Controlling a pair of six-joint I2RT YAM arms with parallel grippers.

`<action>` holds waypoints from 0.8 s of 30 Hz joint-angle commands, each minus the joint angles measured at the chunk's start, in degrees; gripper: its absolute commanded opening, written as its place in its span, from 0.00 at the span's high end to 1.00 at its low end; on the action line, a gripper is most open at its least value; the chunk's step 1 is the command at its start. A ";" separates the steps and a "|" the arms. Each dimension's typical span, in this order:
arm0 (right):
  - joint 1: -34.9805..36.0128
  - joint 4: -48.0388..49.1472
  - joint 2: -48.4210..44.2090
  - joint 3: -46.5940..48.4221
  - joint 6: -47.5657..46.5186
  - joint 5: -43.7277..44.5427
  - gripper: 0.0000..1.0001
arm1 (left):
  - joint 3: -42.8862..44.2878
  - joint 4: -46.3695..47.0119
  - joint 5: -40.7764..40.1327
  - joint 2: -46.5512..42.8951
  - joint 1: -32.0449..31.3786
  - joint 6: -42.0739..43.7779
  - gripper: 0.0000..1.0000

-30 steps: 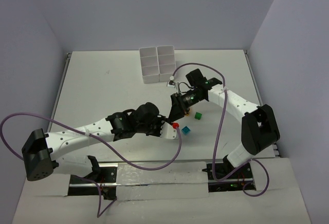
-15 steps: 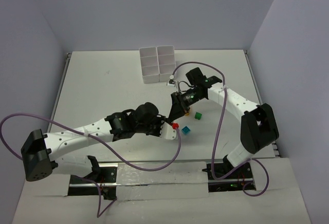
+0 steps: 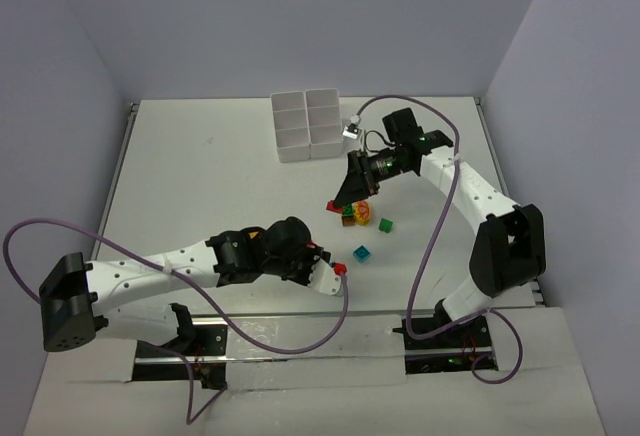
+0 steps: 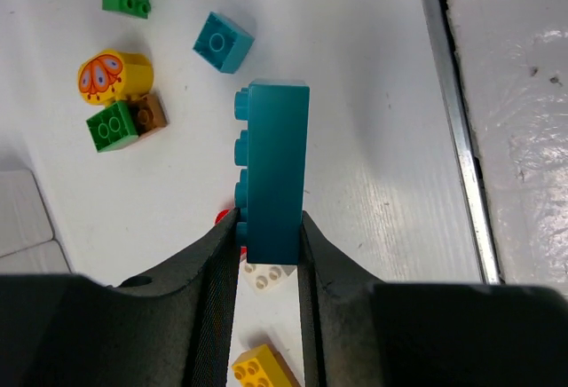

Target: Sort the legos into containers by color

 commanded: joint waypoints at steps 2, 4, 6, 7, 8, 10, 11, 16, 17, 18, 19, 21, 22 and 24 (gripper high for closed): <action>-2.92 8.57 -1.43 7.45 7.06 7.81 1.00 | 1.15 -1.28 0.65 -1.65 0.54 -3.09 1.00; -4.60 9.74 -0.40 11.98 8.45 12.17 1.00 | 3.43 -1.94 0.37 -1.72 4.15 -8.22 1.00; -5.21 11.40 0.38 15.98 9.15 22.57 1.00 | 6.79 -4.17 -0.26 -0.33 9.51 -14.35 1.00; -5.18 12.35 0.44 18.36 9.30 25.91 1.00 | 10.16 -5.76 -0.65 0.65 12.50 -17.20 1.00; -5.03 14.94 0.31 19.52 9.74 32.20 1.00 | 12.78 -7.64 1.89 1.52 17.83 -20.28 1.00; -3.95 18.85 0.47 21.46 9.79 40.76 1.00 | 17.21 -11.27 6.83 3.55 24.44 -24.10 1.00; -3.19 20.12 0.93 22.91 9.30 44.53 1.00 | 19.27 -11.67 8.74 3.81 28.24 -25.91 1.00; 1.29 22.88 8.96 32.43 7.01 57.85 1.00 | 24.33 -7.32 11.42 3.05 40.58 -34.21 1.00; 1.84 22.36 10.95 34.18 7.06 59.76 1.00 | 25.24 -7.28 10.81 3.39 41.25 -35.05 1.00; 2.49 22.33 13.68 36.22 7.00 61.56 1.00 | 26.35 -6.97 10.52 4.04 42.23 -36.59 1.00; 2.91 22.44 15.89 37.01 6.97 62.25 1.00 | 26.79 -6.84 10.04 4.51 42.99 -37.80 1.00; 3.67 23.20 20.21 40.75 7.32 66.59 1.00 | 27.64 -5.44 8.78 5.19 44.27 -40.17 1.00; 3.85 23.26 21.82 41.95 7.30 67.33 1.00 | 27.54 -4.98 8.81 5.22 44.88 -40.80 1.00; 4.33 24.39 25.61 43.84 7.19 69.32 1.00 | 27.02 -2.82 9.16 4.63 46.63 -42.50 1.00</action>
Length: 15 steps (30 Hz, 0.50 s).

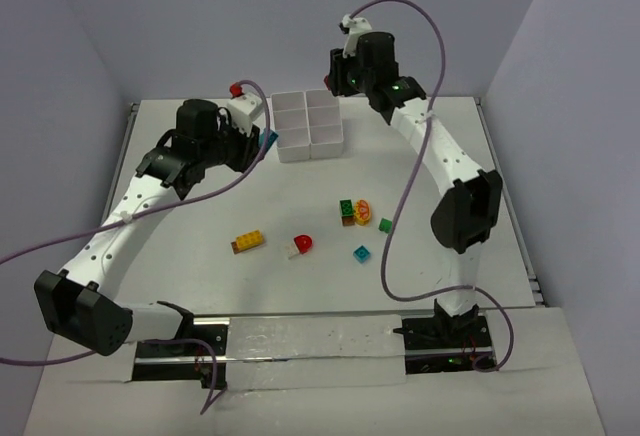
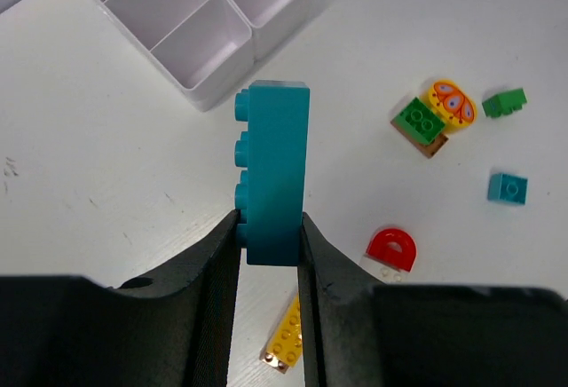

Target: Sort the legos into containers by color

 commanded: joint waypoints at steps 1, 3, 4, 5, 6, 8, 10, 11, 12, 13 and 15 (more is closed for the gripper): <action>0.76 3.78 6.63 3.92 -0.60 9.49 1.00 | 1.89 4.73 2.03 0.06 3.12 -8.40 1.00; 0.86 6.14 7.85 3.23 -0.97 10.43 1.00 | 1.71 5.35 3.16 0.00 4.46 -9.47 1.00; 0.98 7.06 9.06 3.35 -1.63 11.16 1.00 | 1.59 5.65 4.13 0.06 5.67 -10.26 1.00; 1.07 7.62 9.77 3.63 -1.94 11.87 1.00 | 1.36 5.80 4.58 0.07 6.26 -10.60 1.00; 1.10 7.94 10.43 4.18 -2.05 12.06 1.00 | 1.16 5.89 4.66 0.01 6.55 -10.71 1.00; 1.23 7.31 12.99 6.53 -2.04 12.23 1.00 | 0.63 6.35 4.83 -0.01 7.14 -10.56 1.00; 1.27 7.30 14.83 8.20 -2.03 12.28 1.00 | 0.33 6.66 4.96 0.20 7.23 -10.73 1.00; 1.31 7.30 15.83 9.08 -1.99 12.21 1.00 | 0.36 6.81 5.08 0.40 7.23 -10.81 1.00; 1.34 7.26 17.02 10.38 -2.01 12.01 1.00 | 0.41 7.01 5.21 0.69 7.23 -10.95 1.00; 1.27 7.13 18.02 10.90 -2.07 11.88 1.00 | 0.42 7.15 5.27 0.95 7.24 -11.09 1.00; 1.35 7.14 19.79 12.70 -1.84 11.64 1.00 | 0.67 7.39 5.12 1.27 7.32 -11.25 1.00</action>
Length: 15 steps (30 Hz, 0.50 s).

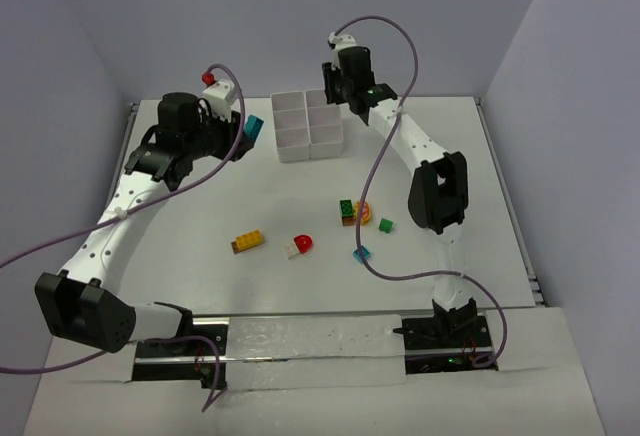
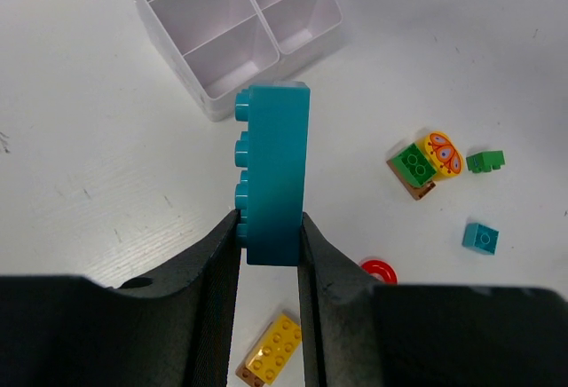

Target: Sort the legos into containers by color

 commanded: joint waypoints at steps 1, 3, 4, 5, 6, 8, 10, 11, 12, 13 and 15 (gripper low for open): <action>0.42 3.48 2.53 5.66 -0.41 0.94 1.00 | 0.73 3.47 1.64 0.97 0.23 -1.69 1.00; 0.49 3.54 4.20 7.28 0.10 1.43 1.00 | 1.16 3.36 1.37 1.04 0.23 -1.60 1.00; 0.51 3.62 4.86 7.67 0.26 1.56 1.00 | 1.26 3.31 1.29 1.01 0.28 -1.55 1.00; 0.51 3.71 5.16 7.84 0.35 1.50 1.00 | 1.26 3.36 1.24 0.98 0.31 -1.52 1.00; 0.51 3.74 5.48 8.21 0.38 1.42 1.00 | 1.21 3.45 1.15 0.92 0.31 -1.46 1.00; 0.65 4.17 6.18 8.38 0.31 1.38 1.00 | 0.96 3.63 1.12 0.68 0.38 -1.43 1.00; 0.78 4.46 6.59 8.52 0.21 1.56 0.97 | 0.77 3.89 1.26 0.72 0.40 -1.43 1.00; 0.78 4.64 6.93 8.66 0.21 1.56 0.96 | 0.74 3.98 1.35 0.72 0.40 -1.48 1.00; 0.78 4.71 7.22 8.93 0.25 1.56 0.96 | 0.78 4.01 1.38 0.76 0.40 -1.52 1.00; 0.78 4.71 7.44 9.16 0.27 1.56 0.95 | 0.82 4.01 1.38 0.80 0.40 -1.52 1.00; 0.85 4.57 8.19 9.73 0.21 1.42 0.94 | 0.82 4.08 1.31 0.73 0.40 -1.45 1.00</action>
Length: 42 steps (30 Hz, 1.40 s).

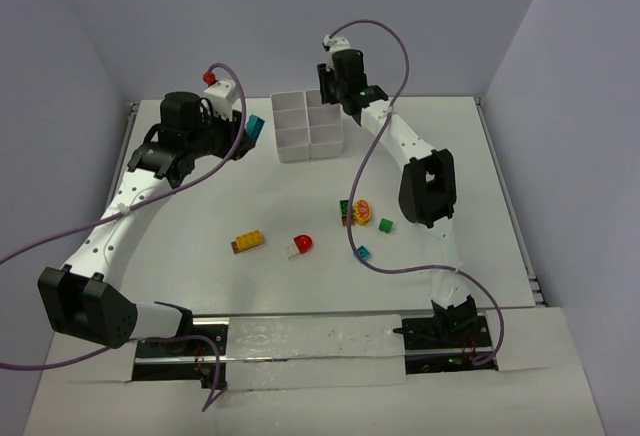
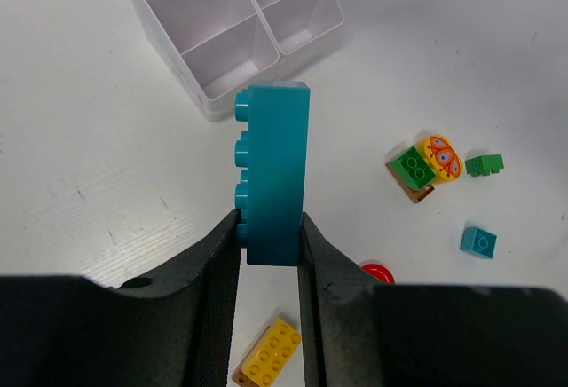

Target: Sort the legos into containers by color

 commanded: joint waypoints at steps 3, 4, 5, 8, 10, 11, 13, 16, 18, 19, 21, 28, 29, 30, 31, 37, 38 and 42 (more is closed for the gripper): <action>1.00 2.55 1.86 4.12 0.08 1.11 0.91 | 0.74 3.44 0.85 -0.46 0.32 -0.41 1.00; 1.00 2.69 1.95 4.06 -0.01 1.17 0.89 | 0.74 3.44 0.79 -0.46 0.38 -0.38 1.00; 1.00 2.88 2.04 4.06 -0.07 1.20 0.86 | 0.74 3.44 0.79 -0.46 0.38 -0.32 1.00; 1.01 3.25 2.83 4.36 -0.26 1.35 0.84 | 0.84 3.44 0.86 -0.29 0.38 -0.32 1.00; 1.16 3.35 3.11 4.67 -0.33 1.53 0.84 | 0.90 3.46 0.79 -0.29 0.38 -0.30 1.00; 1.09 3.50 3.35 4.68 -0.33 1.63 0.84 | 0.83 3.54 0.80 -0.29 0.38 -0.23 1.00; 1.09 3.58 3.68 4.85 -0.33 1.87 0.82 | 0.82 3.62 0.88 -0.28 0.38 -0.23 1.00; 1.09 4.19 4.12 5.02 -0.51 2.22 0.75 | 0.65 3.79 0.62 -0.12 0.38 -0.23 1.00; 1.17 4.29 4.63 5.62 -0.59 2.39 0.75 | 0.65 3.96 0.79 0.06 0.38 -0.31 1.00; 1.17 4.29 4.81 5.97 -0.51 2.32 0.74 | 0.65 4.05 0.87 0.07 0.38 -0.32 1.00; 1.17 4.67 5.38 6.16 -0.34 2.52 0.73 | 0.86 3.94 1.14 0.26 0.38 -0.49 1.00; 1.17 5.10 5.95 6.29 -0.12 2.54 0.61 | 1.16 3.79 0.76 0.28 0.38 0.12 1.00; 1.17 5.29 5.75 6.01 -0.07 2.48 0.47 | 0.96 3.82 0.70 0.32 0.38 0.11 1.00; 1.17 5.49 5.56 5.69 -0.07 2.41 0.40 | 0.77 3.95 0.70 0.25 0.38 0.04 1.00; 1.17 5.44 5.45 5.49 -0.07 2.25 0.34 | 0.59 4.12 0.70 0.24 0.45 0.11 1.00; 1.43 4.57 4.42 4.87 0.45 0.68 0.13 | 0.64 4.16 0.28 0.74 0.38 0.88 1.00; 1.51 4.40 3.79 4.70 0.53 0.42 0.12 | 0.87 3.92 0.11 1.14 0.38 0.99 1.00; 1.97 3.22 -0.55 2.13 2.04 -0.65 0.09 | 4.76 1.69 -1.95 3.78 0.38 6.14 1.00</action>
